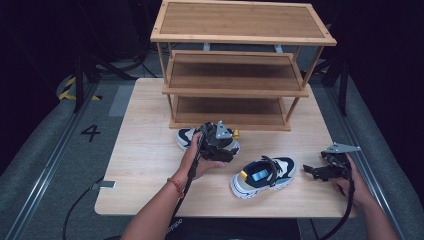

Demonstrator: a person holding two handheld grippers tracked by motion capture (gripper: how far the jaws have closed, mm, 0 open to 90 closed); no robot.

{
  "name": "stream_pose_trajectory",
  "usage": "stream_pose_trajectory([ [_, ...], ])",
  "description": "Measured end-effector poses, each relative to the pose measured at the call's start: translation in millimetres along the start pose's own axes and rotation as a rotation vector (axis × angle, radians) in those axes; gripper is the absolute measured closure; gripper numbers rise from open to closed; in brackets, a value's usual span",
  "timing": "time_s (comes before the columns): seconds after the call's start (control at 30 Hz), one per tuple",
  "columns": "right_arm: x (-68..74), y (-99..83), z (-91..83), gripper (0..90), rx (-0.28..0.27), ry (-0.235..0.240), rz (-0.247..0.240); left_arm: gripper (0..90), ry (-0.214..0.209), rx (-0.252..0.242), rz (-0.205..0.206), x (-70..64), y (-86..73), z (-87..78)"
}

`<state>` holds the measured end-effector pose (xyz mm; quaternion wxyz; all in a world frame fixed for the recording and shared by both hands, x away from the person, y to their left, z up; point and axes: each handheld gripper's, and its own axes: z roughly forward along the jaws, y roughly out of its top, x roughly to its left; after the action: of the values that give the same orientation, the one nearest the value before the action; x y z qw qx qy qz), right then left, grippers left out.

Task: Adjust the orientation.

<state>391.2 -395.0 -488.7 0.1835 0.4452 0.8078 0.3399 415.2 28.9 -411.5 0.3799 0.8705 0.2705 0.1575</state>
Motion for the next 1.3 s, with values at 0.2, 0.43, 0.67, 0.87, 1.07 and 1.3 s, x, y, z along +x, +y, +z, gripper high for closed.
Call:
stream_pose_trajectory([
  [0.2, 0.0, 0.0, 0.0, 0.6, 0.000, 0.000, 0.000, 44.5, -0.040, 0.009, -0.033, 9.9, -0.7, 10.5],
  [0.43, 0.0, 0.0, 0.0, 0.6, 0.000, 0.000, 0.000, 65.6, -0.085, 0.071, -0.001, 15.4, -3.1, 17.3],
  [0.67, 0.1, 0.0, 0.0, 0.6, -0.001, 0.000, 0.001, 70.5, -0.184, 0.098, 0.066, 14.7, -6.7, 5.7],
  [0.87, 0.1, 0.0, 0.0, 0.6, -0.001, 0.000, 0.001, 69.8, -0.268, 0.140, 0.146, 7.4, -15.9, -17.5],
  [1.07, 0.0, 0.0, 0.0, 0.6, -0.001, 0.000, 0.000, 69.8, -0.308, 0.169, 0.191, 4.2, -24.7, -40.9],
  [1.3, 0.0, 0.0, 0.1, 0.6, -0.001, 0.000, 0.000, 71.0, -0.327, 0.179, 0.204, 7.7, -34.9, -58.9],
])
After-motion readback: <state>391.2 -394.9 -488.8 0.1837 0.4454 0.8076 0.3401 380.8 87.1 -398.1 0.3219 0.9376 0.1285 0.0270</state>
